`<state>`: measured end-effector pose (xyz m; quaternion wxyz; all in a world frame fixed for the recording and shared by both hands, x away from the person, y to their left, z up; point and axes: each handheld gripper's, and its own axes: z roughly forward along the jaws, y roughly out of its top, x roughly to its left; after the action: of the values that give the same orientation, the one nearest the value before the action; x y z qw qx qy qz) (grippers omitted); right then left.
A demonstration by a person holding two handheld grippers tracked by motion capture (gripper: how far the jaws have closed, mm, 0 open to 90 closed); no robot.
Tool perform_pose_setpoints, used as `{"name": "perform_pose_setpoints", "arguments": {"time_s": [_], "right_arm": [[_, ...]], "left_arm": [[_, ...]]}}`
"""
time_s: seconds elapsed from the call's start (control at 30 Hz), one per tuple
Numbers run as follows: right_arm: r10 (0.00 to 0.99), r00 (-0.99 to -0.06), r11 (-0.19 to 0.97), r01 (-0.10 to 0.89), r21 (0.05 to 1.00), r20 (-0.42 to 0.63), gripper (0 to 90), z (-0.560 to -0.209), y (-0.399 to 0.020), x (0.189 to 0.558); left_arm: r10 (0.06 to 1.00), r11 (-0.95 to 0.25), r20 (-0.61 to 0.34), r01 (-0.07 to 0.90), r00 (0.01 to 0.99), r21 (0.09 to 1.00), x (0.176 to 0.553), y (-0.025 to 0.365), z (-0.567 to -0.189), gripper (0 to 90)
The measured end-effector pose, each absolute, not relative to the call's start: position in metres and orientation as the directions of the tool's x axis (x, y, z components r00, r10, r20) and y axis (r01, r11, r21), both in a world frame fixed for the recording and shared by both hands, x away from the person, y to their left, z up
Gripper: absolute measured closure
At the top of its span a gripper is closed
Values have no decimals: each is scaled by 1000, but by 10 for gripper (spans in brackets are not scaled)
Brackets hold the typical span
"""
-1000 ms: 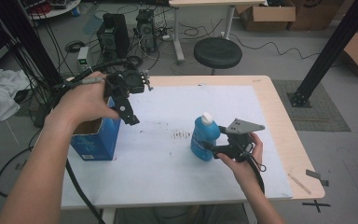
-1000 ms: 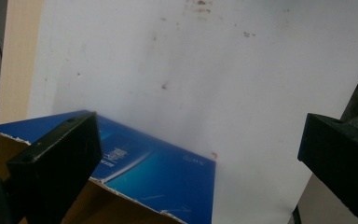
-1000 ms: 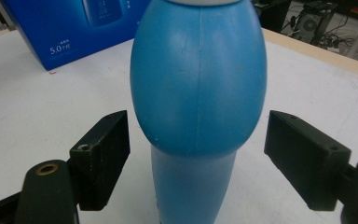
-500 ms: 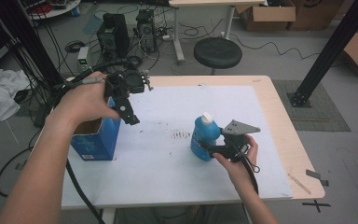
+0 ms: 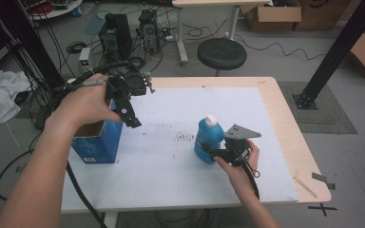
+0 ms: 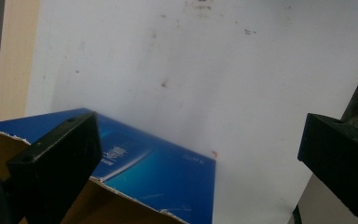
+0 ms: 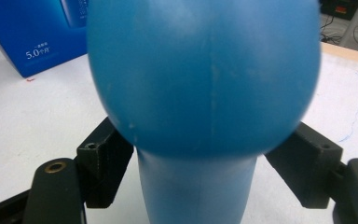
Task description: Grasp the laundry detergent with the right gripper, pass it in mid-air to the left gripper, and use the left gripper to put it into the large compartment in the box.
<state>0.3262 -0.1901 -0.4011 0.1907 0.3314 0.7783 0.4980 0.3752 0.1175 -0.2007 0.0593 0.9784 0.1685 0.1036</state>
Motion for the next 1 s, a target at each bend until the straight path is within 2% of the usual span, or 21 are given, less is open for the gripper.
{"name": "perform_pose_setpoints", "arguments": {"time_s": [0.3,0.63,1.0], "right_arm": [[705,-708,275,328,904,42,296,-407,-189,328],[696,-718,281,303,911,24,431,-410,-185,327],[685,-728,293,300,908,20,442,-409,-187,328]], "left_arm": [[345,-935,180,321,921,149,376,117,-201,3],[350,-933,181,325,919,153,374,119,-201,4],[347,-934,184,321,920,155,374,120,-200,3]]}}
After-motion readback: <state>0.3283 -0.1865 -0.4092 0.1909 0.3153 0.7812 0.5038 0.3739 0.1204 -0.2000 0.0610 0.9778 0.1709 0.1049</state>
